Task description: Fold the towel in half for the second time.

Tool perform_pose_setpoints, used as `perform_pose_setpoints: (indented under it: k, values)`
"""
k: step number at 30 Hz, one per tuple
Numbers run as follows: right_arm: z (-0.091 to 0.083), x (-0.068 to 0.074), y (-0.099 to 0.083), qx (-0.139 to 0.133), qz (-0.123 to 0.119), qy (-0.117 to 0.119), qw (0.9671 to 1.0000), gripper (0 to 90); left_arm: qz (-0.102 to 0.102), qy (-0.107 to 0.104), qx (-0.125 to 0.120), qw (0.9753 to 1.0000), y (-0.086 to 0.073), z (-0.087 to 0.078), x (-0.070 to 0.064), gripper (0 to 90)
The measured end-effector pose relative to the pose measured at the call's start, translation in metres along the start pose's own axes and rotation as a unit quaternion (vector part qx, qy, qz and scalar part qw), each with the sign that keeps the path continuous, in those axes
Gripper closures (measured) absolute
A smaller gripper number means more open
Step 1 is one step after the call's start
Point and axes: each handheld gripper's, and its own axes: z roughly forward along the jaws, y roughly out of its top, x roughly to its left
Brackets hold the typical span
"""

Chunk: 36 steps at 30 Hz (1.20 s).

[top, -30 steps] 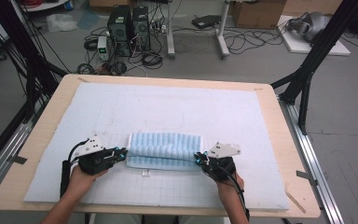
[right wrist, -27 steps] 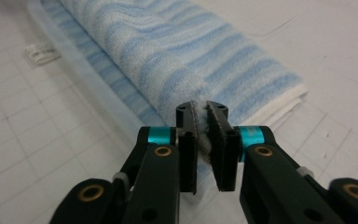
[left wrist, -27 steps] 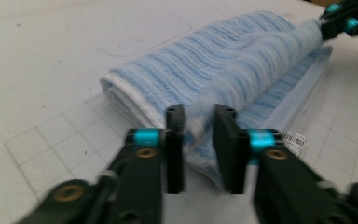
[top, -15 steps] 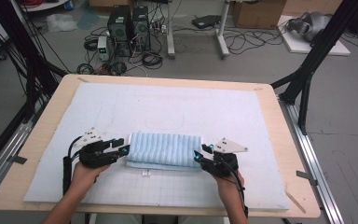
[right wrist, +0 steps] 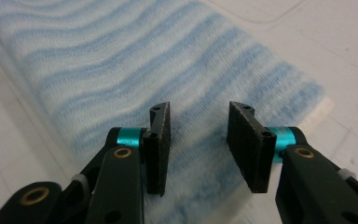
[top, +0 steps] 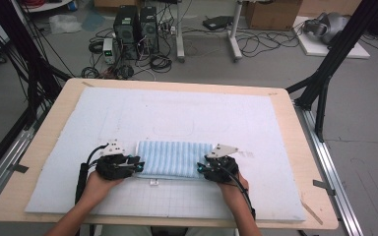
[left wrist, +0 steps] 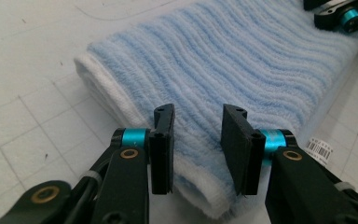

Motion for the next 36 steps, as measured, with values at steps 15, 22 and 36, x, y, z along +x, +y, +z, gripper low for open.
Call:
perform_pose_setpoints:
  k: [15,22,36]
  values:
    - [-0.008,-0.02,0.011,-0.051,0.024,0.039,0.9977,48.9,0.001,0.003,-0.046,0.9989,0.022,-0.001,0.02,62.7]
    - [0.022,-0.038,0.015,-0.013,0.053,0.024,0.9982,49.3,-0.016,0.034,-0.012,0.9992,0.03,0.02,0.036,63.3]
    - [-0.015,-0.047,0.003,-0.053,0.057,-0.026,0.9966,38.3,-0.037,0.049,-0.081,0.9948,0.025,-0.005,0.045,57.1]
